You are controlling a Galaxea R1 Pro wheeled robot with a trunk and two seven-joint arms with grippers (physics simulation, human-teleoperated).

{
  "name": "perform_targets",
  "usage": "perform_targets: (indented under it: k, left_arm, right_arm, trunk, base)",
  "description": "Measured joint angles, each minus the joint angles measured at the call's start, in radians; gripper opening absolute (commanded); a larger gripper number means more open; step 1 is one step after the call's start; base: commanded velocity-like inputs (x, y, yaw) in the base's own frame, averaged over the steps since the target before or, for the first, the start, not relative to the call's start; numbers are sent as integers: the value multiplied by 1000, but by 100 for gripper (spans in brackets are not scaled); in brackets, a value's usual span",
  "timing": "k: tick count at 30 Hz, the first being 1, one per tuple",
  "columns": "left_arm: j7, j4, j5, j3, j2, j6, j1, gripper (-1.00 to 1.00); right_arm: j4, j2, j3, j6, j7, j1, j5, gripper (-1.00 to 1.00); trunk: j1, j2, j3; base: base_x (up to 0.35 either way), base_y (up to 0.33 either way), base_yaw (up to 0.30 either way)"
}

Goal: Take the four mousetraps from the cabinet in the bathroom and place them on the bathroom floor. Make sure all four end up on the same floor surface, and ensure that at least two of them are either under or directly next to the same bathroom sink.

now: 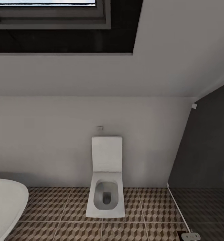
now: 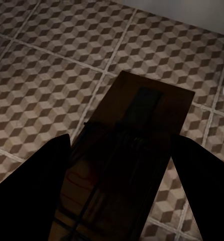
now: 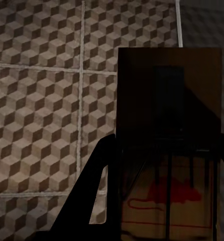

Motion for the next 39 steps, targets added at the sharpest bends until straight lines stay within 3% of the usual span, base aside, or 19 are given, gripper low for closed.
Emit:
perform_targets:
  k: [20,39]
  left_arm:
    - [-1,0,1,2,2,2,0,-100]
    - [-1,0,1,1,1,2,0,-100]
  right_arm:
    - [0,0,0,0,0,0,0,-100]
    - [0,0,0,0,0,0,0,-100]
  trunk:
    - [0,0,0]
    - [0,0,0]
  base:
    - [323,0,0]
    - [138,0,0]
